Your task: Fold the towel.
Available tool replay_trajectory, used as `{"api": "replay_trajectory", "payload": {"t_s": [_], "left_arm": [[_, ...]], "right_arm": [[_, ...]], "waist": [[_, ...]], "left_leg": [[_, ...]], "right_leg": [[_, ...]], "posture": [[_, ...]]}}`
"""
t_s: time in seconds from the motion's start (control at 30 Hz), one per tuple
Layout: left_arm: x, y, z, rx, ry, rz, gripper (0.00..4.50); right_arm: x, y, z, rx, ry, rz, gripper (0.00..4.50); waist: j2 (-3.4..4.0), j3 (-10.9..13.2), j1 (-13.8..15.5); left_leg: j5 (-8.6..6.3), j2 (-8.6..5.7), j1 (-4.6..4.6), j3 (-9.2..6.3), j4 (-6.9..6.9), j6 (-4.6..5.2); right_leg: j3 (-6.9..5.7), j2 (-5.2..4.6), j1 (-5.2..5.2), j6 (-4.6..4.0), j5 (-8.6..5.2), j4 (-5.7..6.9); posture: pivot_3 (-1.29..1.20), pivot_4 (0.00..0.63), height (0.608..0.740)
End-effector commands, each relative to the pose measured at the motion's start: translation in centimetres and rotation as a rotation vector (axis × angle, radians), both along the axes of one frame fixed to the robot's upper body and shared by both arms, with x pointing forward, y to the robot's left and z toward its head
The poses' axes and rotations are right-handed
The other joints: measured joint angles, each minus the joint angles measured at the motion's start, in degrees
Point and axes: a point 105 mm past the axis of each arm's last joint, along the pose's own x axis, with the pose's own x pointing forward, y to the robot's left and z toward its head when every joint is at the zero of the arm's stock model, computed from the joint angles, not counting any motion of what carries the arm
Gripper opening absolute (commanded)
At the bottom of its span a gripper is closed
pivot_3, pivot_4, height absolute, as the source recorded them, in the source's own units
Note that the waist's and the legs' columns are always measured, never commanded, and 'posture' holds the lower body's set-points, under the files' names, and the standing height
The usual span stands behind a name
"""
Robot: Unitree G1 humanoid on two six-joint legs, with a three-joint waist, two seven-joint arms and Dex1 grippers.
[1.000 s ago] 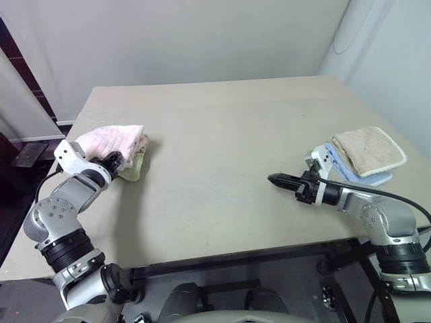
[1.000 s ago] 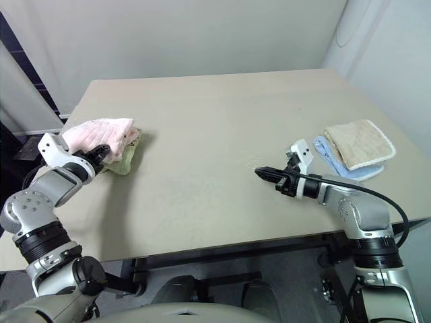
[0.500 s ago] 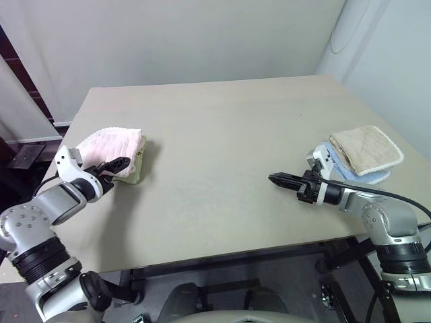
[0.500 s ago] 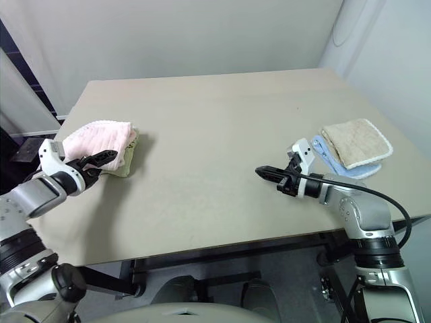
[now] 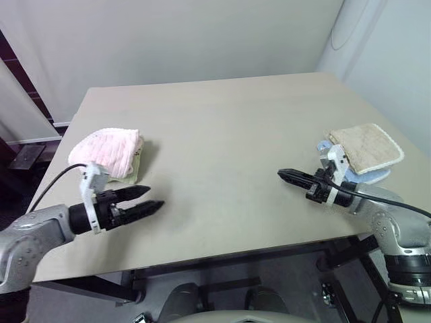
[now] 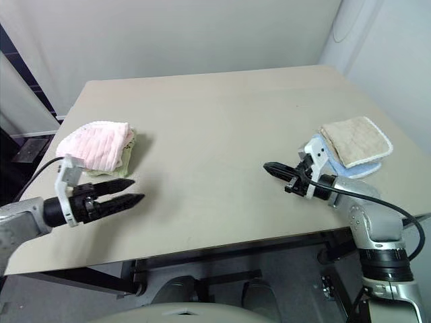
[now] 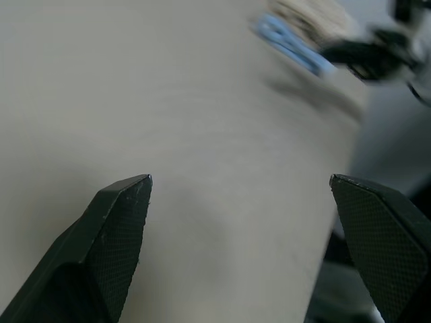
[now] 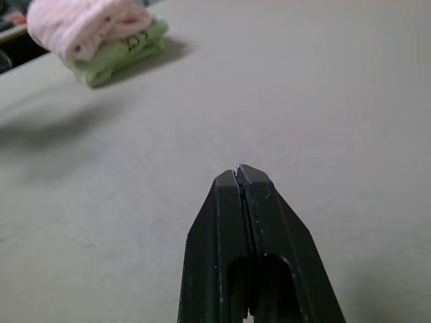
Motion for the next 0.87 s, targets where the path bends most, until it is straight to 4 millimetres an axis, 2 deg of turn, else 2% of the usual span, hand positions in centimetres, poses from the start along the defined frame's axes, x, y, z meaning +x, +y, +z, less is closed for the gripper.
{"api": "replay_trajectory", "payload": {"t_s": [0.03, 0.13, 0.2, 0.27, 0.33, 0.37, 0.43, 0.6, 0.67, 0.77, 0.87], "left_arm": [[1.7, -2.3, 0.4, 0.007, -0.158, -0.093, 4.50], [3.8, -4.1, 1.0, -0.079, -0.226, -0.111, 4.50], [4.8, -5.1, 1.0, -0.119, -0.233, -0.135, 4.50], [5.1, -6.3, 1.2, -0.150, -0.272, -0.208, 4.50], [5.5, -6.9, 0.8, -0.149, -0.265, -0.252, 4.50], [5.7, -7.2, 0.6, -0.146, -0.256, -0.270, 4.50], [6.1, -7.6, 1.0, -0.177, -0.266, -0.313, 4.50], [7.9, -7.9, 1.3, -0.185, -0.331, -0.326, 4.50], [8.3, -8.2, 1.3, -0.193, -0.334, -0.326, 4.50], [7.9, -9.1, 0.5, -0.158, -0.358, -0.368, 4.50], [7.0, -9.7, -0.2, -0.151, -0.345, -0.424, 4.50]], "right_arm": [[-0.3, -0.7, 2.3, 0.025, -0.083, -0.046, 0.39], [-1.2, -0.9, 2.6, 0.019, -0.098, -0.069, 1.21], [-1.9, -0.9, 3.0, 0.019, -0.111, -0.079, 1.98], [-2.6, -1.0, 3.2, 0.010, -0.121, -0.092, 2.76], [-3.2, -0.7, 3.1, 0.001, -0.122, -0.095, 3.39], [-3.4, -0.7, 3.1, 0.001, -0.121, -0.096, 3.85], [-4.0, -0.2, 3.0, -0.004, -0.115, -0.093, 4.47], [-5.8, 1.4, 2.3, -0.042, -0.080, -0.013, 4.47], [-5.7, 0.9, 2.5, -0.021, -0.071, -0.030, 4.47], [-4.5, -0.8, 2.3, -0.020, -0.054, -0.117, 4.47], [-4.3, -0.8, 2.5, -0.026, -0.063, -0.106, 4.47]], "waist": [[0.03, 0.0, 0.0], [0.04, 0.0, 0.0], [0.06, 0.0, -0.1], [0.06, 0.0, -0.2], [0.06, 0.0, -0.2], [0.05, 0.0, -0.2], [0.05, 0.0, -0.1], [0.05, 0.0, 0.0], [0.05, 0.0, -0.1], [0.03, 0.0, -0.2], [0.04, 0.0, -0.1]], "left_leg": [[0.06, 0.13, 0.03, 0.06, 0.03, -0.07], [0.09, 0.40, 0.02, 0.11, 0.18, -0.05], [-0.04, 0.66, -0.02, 0.08, 0.57, 0.21], [-0.13, 0.78, -0.02, 0.09, 0.81, 0.37], [-0.18, 0.78, -0.01, 0.08, 0.93, 0.48], [-0.27, 0.80, -0.01, 0.09, 0.97, 0.64], [-0.32, 0.83, -0.01, 0.07, 1.04, 0.75], [-0.43, 0.98, -0.07, 0.00, 1.39, 0.99], [-0.54, 1.07, -0.07, -0.01, 1.63, 1.16], [-0.60, 1.11, -0.07, 0.07, 1.82, 1.25], [-0.60, 1.13, -0.07, 0.08, 1.88, 1.25]], "right_leg": [[-0.01, 0.04, -0.01, -0.07, -0.03, 0.04], [-0.06, 0.29, 0.01, -0.14, 0.00, 0.10], [-0.07, 0.54, 0.10, -0.14, 0.02, 0.15], [-0.08, 0.67, 0.19, -0.12, 0.03, 0.18], [-0.08, 0.67, 0.24, -0.16, 0.01, 0.19], [-0.07, 0.67, 0.26, -0.18, 0.00, 0.19], [-0.07, 0.68, 0.28, -0.23, 0.01, 0.20], [-0.12, 0.76, 0.31, -0.34, 0.06, 0.21], [-0.14, 0.81, 0.30, -0.34, 0.06, 0.20], [-0.14, 0.77, 0.32, -0.39, 0.16, 0.17], [-0.14, 0.77, 0.31, -0.41, 0.21, 0.18]], "posture": [[0.00, 0.000, 0.720], [0.00, 0.000, 0.720], [0.00, 0.000, 0.720], [0.00, 0.000, 0.720], [0.00, 0.000, 0.720], [0.00, 0.000, 0.720], [0.00, 0.000, 0.720], [0.00, 0.000, 0.720], [0.00, 0.000, 0.720], [0.00, 0.000, 0.720], [0.00, 0.000, 0.720]]}}
